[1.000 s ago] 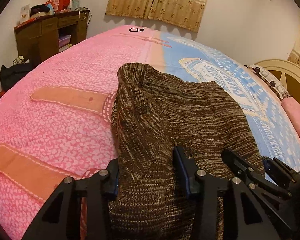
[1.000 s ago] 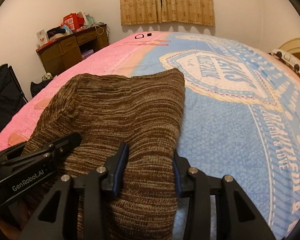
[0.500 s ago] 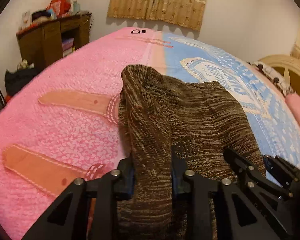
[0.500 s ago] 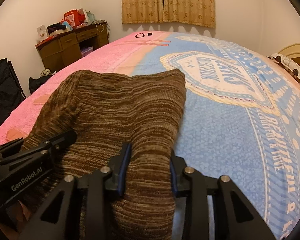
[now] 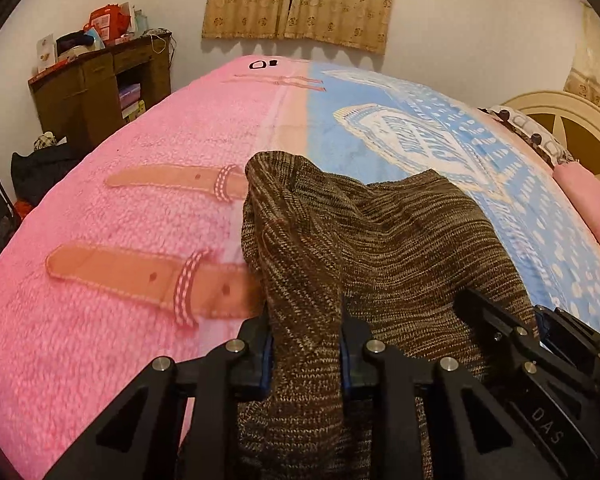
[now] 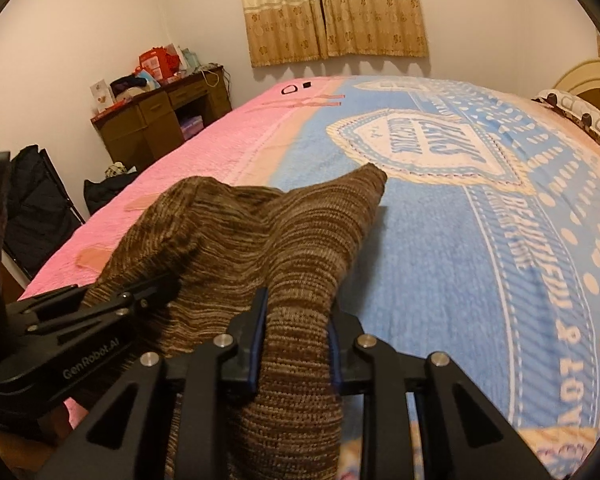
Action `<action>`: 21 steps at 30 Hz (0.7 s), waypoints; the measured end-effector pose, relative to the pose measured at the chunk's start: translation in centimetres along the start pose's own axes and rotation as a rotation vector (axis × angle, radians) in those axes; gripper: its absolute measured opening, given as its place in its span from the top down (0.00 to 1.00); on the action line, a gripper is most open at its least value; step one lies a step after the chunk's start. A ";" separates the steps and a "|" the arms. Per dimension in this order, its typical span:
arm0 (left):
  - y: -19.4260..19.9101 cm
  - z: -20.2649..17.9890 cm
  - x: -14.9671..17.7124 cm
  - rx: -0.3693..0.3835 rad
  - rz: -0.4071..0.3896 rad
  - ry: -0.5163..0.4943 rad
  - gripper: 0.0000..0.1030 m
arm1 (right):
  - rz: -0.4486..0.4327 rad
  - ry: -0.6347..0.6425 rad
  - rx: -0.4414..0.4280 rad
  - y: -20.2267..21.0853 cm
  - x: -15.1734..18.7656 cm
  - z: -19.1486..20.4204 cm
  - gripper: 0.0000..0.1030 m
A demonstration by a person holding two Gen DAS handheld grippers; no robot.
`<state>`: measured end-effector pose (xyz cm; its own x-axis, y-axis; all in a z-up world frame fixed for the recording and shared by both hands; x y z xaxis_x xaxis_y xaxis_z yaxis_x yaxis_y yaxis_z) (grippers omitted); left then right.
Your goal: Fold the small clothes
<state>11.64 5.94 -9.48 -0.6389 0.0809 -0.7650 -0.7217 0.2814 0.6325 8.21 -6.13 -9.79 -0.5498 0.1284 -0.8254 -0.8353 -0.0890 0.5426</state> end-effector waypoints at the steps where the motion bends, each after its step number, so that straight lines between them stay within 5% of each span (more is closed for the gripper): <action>1: 0.3 -0.1 0.1 0.000 -0.001 -0.004 0.76 | -0.002 -0.001 -0.001 0.2 0.0 0.0 0.73; 21: 3.2 -0.8 0.8 0.001 -0.041 -0.023 0.76 | -0.051 0.060 -0.030 2.5 0.4 1.7 0.74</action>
<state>8.57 6.14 -7.99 -0.6021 0.0915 -0.7931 -0.7472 0.2856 0.6002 5.86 -4.66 -8.49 -0.5044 0.0738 -0.8603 -0.8613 -0.1131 0.4953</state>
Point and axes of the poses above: each gripper's, at about its wrist camera, not at the fingertips, and y roughly against the way its jaws point, z to its left, x to its underside, the point moved 9 cm from there along -y, roughly the way its jaws point, and after that the axes turned 7 degrees about -z, right-handed, at the moved point
